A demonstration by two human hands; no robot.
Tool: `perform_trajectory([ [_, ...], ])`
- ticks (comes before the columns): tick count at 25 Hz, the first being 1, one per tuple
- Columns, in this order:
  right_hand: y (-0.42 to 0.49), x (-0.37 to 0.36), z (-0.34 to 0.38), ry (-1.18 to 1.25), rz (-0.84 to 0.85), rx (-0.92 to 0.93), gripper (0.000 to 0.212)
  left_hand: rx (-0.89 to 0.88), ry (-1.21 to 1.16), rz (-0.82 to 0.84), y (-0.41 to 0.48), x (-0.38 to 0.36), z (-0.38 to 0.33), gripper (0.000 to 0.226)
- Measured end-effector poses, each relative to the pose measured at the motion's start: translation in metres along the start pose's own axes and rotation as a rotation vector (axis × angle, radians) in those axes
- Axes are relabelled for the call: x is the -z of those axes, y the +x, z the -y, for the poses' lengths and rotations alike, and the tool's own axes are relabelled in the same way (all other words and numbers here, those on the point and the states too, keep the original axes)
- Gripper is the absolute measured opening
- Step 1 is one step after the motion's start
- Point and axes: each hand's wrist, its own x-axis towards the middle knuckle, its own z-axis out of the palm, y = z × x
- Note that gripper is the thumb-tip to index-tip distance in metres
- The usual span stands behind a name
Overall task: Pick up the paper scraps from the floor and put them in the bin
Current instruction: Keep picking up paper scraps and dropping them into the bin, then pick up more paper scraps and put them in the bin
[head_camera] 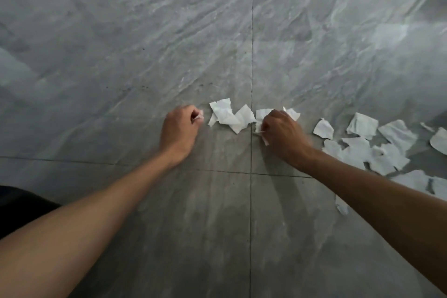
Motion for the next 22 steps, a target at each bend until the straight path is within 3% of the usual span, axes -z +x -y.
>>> perform_trajectory([
  [3,-0.006,-0.004,0.002,0.08,-0.022,0.008,0.011,-0.202,0.05,0.134,0.018,-0.016,-0.028,0.007],
  [6,-0.013,0.001,0.002,0.142,-0.057,0.014,0.008,-0.246,0.191,0.293,0.028,-0.031,-0.034,0.011],
  [10,-0.023,0.008,0.005,0.296,-0.129,-0.083,0.016,-0.205,0.18,0.23,0.017,-0.029,-0.028,0.011],
  [14,-0.018,0.007,0.021,0.335,-0.026,-0.132,0.041,-0.108,0.061,0.235,-0.003,-0.006,-0.027,0.012],
  [18,0.004,-0.004,0.049,0.232,0.15,-0.06,0.059,-0.133,0.101,0.335,-0.022,0.036,-0.027,0.011],
  [22,0.022,-0.009,0.08,0.101,0.27,-0.012,0.054,-0.158,0.161,0.376,-0.044,0.089,-0.023,0.013],
])
